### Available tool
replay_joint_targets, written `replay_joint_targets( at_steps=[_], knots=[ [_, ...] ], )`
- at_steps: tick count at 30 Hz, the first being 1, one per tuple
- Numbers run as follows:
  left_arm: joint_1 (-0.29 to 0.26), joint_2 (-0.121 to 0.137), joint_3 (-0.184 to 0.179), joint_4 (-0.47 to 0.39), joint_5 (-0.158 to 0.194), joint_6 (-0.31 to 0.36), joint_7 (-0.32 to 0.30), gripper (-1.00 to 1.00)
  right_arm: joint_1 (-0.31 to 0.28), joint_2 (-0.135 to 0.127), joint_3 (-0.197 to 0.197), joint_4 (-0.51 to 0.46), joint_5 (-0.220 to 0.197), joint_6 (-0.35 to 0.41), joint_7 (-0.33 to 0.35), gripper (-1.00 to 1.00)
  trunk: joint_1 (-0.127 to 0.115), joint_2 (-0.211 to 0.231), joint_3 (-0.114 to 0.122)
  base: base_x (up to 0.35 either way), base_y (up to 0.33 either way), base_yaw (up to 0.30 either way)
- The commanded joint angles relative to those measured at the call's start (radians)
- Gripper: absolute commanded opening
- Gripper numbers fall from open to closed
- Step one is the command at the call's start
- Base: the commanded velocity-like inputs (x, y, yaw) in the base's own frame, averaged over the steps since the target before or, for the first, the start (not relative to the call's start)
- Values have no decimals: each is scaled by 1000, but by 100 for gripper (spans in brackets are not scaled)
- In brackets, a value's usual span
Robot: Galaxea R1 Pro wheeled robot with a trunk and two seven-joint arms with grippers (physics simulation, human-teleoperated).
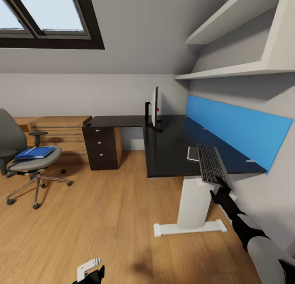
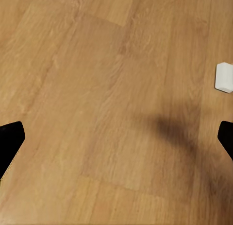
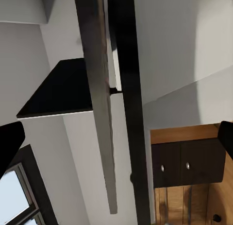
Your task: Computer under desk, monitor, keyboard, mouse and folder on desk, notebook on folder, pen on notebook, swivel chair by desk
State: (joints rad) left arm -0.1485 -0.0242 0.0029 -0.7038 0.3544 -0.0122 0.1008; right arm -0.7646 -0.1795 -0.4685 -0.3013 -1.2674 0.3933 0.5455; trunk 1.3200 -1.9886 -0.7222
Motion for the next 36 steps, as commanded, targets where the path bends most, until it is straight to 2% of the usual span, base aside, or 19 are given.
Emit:
replay_joint_targets(
  at_steps=[1,36],
  knots=[
    [0,0,0,0,7,-1,2,100,-1,0,-4,1,-6,9,1,100,0,0,-1,172,95,0],
    [-1,0,0,0,8,-1,2,100,-1,0,-4,1,-7,9,1,100,0,0,-1,58,11,0]
  ],
)
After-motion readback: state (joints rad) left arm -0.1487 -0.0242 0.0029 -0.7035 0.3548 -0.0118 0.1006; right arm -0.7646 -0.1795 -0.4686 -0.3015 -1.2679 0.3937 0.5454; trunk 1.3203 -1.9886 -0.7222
